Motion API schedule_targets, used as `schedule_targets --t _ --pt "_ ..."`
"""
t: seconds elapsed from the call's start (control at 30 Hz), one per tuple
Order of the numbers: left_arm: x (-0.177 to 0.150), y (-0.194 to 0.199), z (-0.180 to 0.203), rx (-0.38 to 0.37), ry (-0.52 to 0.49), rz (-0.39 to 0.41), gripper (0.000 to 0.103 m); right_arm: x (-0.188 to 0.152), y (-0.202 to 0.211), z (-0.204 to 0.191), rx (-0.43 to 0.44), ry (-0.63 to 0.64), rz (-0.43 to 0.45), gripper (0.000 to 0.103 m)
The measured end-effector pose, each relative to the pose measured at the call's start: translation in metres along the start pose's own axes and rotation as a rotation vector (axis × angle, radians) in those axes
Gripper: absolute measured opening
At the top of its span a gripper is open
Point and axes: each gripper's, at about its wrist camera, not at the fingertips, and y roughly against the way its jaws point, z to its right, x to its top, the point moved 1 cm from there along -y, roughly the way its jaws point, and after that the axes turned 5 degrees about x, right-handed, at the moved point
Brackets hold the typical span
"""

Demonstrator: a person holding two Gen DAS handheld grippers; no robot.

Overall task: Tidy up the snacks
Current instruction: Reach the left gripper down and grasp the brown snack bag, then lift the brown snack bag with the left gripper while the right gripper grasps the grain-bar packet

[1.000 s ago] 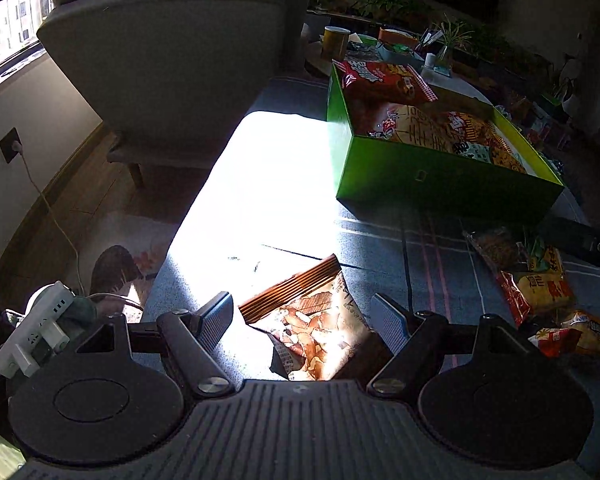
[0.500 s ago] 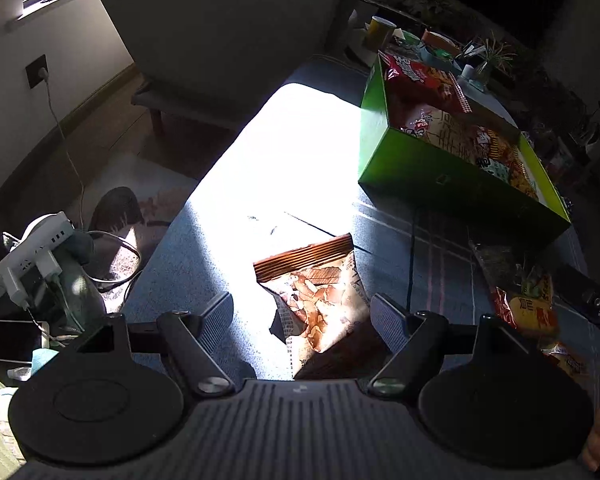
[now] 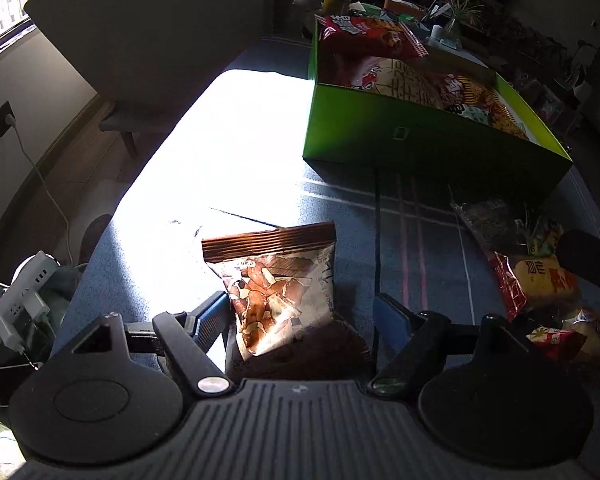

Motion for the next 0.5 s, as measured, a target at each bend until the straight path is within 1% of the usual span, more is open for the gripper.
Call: schedule_targets --t 0.03,0.07,0.17,0.3,0.5 --pt "0.0 0.0 0.004 -0.007 -0.026 0.008 0.065 0.0 0.0 0.0 -0.002 0.0 -0.001 0.077" --pt "0.0 0.001 0.008 -0.014 -0.053 0.016 0.058 -0.001 0.0 0.001 -0.004 -0.001 -0.003 0.077" --pt "-0.005 0.003 0.017 -0.038 -0.116 0.039 0.053 0.0 -0.002 0.003 -0.011 -0.004 -0.007 0.077" --pt "-0.01 0.005 0.02 -0.043 -0.156 0.066 0.053 0.0 -0.005 0.004 -0.025 -0.007 -0.011 0.077" --pt "-0.01 0.007 0.019 -0.049 -0.162 0.072 0.053 0.0 -0.009 0.005 -0.03 -0.008 -0.022 0.077"
